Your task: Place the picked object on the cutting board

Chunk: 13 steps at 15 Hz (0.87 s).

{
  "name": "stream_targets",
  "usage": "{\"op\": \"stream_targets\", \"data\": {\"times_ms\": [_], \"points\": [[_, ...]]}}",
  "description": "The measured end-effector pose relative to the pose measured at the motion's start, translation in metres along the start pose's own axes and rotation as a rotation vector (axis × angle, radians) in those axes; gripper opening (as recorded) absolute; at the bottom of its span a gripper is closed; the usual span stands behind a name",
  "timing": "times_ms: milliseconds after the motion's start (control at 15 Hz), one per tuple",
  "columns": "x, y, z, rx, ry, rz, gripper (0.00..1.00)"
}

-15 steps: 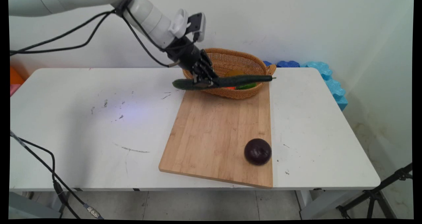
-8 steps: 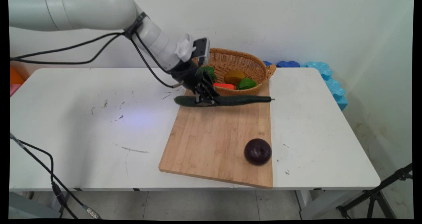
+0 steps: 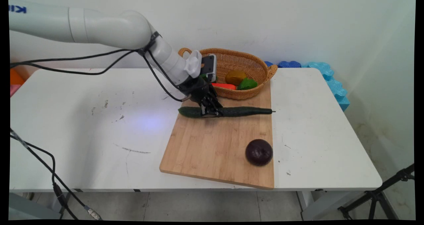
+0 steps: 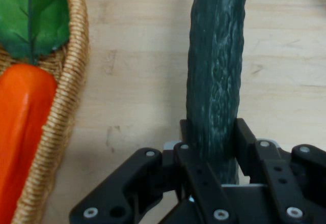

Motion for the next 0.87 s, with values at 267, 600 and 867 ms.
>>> {"op": "stream_targets", "data": {"times_ms": [267,600,867], "points": [[-0.002,0.000,0.017,0.004,-0.014,-0.006,0.00],[-0.006,-0.001,0.030,0.011,-0.027,-0.009,1.00],[-0.007,0.000,0.032,0.015,-0.026,-0.006,1.00]]}}
